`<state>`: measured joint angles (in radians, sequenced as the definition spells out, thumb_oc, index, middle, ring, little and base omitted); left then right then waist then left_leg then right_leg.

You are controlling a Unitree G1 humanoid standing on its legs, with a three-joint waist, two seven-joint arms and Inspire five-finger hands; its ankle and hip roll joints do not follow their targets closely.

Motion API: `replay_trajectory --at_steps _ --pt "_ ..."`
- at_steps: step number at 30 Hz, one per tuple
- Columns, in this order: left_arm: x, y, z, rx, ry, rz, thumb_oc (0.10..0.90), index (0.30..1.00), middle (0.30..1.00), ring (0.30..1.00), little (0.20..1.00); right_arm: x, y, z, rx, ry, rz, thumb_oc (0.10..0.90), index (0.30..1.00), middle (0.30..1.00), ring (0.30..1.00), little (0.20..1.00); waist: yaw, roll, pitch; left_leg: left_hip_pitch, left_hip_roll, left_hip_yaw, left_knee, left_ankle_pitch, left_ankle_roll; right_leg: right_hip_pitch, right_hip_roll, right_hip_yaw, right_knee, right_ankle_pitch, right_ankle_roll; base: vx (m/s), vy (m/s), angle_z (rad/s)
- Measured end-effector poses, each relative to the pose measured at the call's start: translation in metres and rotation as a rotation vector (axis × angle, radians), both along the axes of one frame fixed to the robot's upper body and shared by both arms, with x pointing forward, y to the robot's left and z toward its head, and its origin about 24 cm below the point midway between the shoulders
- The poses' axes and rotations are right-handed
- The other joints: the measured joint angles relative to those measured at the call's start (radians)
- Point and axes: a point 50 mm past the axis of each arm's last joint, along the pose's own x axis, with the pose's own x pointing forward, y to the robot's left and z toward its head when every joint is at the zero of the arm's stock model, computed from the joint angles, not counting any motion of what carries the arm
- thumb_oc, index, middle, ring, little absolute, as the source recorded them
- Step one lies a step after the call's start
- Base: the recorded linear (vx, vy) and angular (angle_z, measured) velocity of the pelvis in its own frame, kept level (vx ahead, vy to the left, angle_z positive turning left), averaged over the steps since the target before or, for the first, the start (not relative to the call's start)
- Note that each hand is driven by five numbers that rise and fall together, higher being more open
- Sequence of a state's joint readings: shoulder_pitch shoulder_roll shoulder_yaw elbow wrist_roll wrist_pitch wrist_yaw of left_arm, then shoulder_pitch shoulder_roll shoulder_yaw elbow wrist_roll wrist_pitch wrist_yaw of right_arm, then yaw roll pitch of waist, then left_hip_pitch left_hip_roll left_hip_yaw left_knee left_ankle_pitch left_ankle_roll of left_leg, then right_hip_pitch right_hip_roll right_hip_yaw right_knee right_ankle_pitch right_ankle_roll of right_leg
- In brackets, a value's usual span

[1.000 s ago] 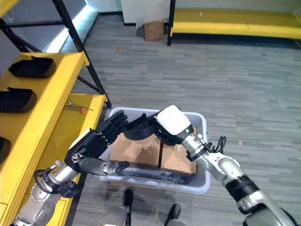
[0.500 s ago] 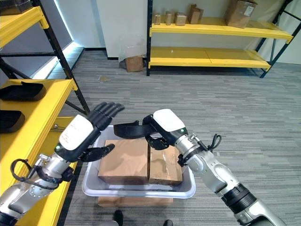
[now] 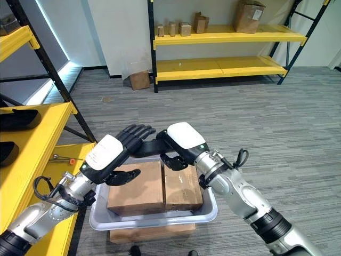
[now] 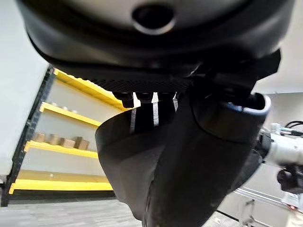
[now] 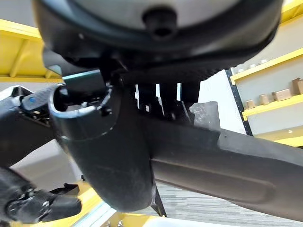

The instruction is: Move parts from the plastic box to the shelf.

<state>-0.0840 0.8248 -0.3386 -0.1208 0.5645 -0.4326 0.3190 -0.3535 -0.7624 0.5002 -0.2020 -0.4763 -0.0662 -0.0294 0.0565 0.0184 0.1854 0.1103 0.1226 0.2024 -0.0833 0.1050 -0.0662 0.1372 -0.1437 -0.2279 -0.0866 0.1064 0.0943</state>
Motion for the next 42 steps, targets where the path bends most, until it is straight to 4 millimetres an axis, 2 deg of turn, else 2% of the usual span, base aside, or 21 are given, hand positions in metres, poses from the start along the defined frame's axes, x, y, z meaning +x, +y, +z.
replay_trajectory --at_steps 8,18,26,42 --pt "0.000 -0.001 -0.005 -0.031 0.019 0.031 0.900 1.000 1.000 1.000 1.000 0.000 0.003 -0.001 -0.030 -0.024 -0.002 0.400 0.300 0.300 0.300 0.300 0.006 -0.003 -0.017 -0.002 -0.001 0.011 0.000 -0.002 0.001 -0.009 -0.001 0.010 0.000 0.002 0.002 0.00 0.002 -0.03" --pt "0.006 0.009 -0.009 -0.094 0.033 0.182 0.900 1.000 1.000 1.000 1.000 -0.009 0.017 0.012 -0.064 -0.117 0.065 0.400 0.300 0.300 0.300 0.300 0.007 -0.005 -0.019 -0.002 -0.001 0.011 0.000 -0.003 0.000 -0.013 0.000 0.016 0.000 0.003 0.002 0.00 0.001 -0.01" --pt "0.011 0.017 -0.017 -0.095 0.109 0.257 0.900 1.000 1.000 1.000 1.000 -0.010 0.019 0.010 -0.093 -0.135 0.078 0.400 0.300 0.300 0.300 0.300 0.015 -0.013 -0.024 -0.001 -0.001 0.011 0.000 -0.003 0.000 -0.013 0.000 0.017 0.000 0.004 0.002 0.00 0.000 0.00" --pt "0.016 0.024 -0.020 -0.072 0.134 0.286 0.900 1.000 1.000 1.000 1.000 -0.010 0.024 0.012 -0.107 -0.137 0.109 0.400 0.300 0.300 0.300 0.300 0.000 -0.013 -0.024 0.003 -0.001 0.019 0.000 -0.003 0.000 -0.014 0.000 0.025 0.000 0.006 0.001 0.00 0.000 0.00"
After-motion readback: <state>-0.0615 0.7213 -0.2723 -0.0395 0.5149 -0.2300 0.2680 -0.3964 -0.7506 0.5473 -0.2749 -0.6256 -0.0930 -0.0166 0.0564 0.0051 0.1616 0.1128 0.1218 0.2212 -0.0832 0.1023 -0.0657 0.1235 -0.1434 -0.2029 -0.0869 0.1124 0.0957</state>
